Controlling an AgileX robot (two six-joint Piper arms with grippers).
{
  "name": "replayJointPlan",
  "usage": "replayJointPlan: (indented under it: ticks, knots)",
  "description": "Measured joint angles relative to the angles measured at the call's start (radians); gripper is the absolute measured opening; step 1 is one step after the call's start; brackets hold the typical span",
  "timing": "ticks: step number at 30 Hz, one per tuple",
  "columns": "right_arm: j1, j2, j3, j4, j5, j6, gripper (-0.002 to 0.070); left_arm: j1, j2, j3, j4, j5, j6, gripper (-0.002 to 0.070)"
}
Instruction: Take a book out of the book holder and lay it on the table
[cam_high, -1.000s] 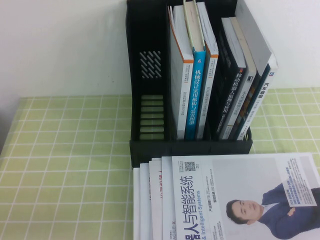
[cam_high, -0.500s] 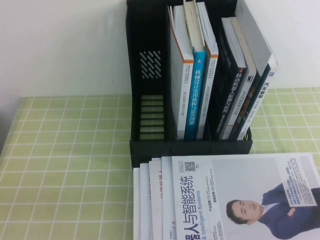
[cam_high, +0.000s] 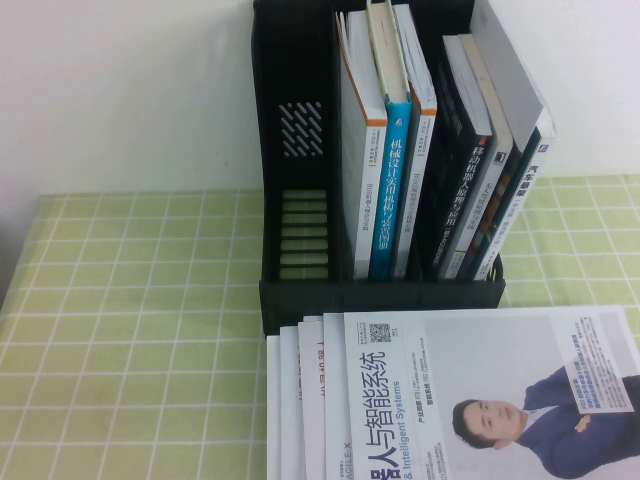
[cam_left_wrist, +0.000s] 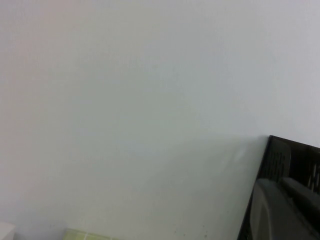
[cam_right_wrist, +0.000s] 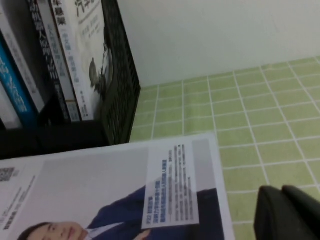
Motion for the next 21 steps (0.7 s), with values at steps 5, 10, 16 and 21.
replayJointPlan:
  ticks: [5, 10, 16, 21]
  knots:
    - [0.0, 0.0, 0.0, 0.042, -0.028, -0.027, -0.0002, 0.0, 0.0, 0.0, 0.0, -0.003, -0.001, -0.0003]
    - [0.0, 0.0, 0.0, 0.208, -0.279, -0.027, -0.0002, 0.0, 0.0, 0.0, 0.0, -0.133, -0.005, -0.0003]
    - [0.0, 0.0, -0.018, 0.224, -0.541, -0.015, -0.0002, 0.0, 0.0, 0.0, -0.024, -0.347, -0.021, -0.0003]
    - [0.0, 0.0, -0.152, -0.056, -0.567, 0.062, -0.0002, 0.0, 0.0, -0.075, -0.075, -0.267, -0.027, -0.0003]
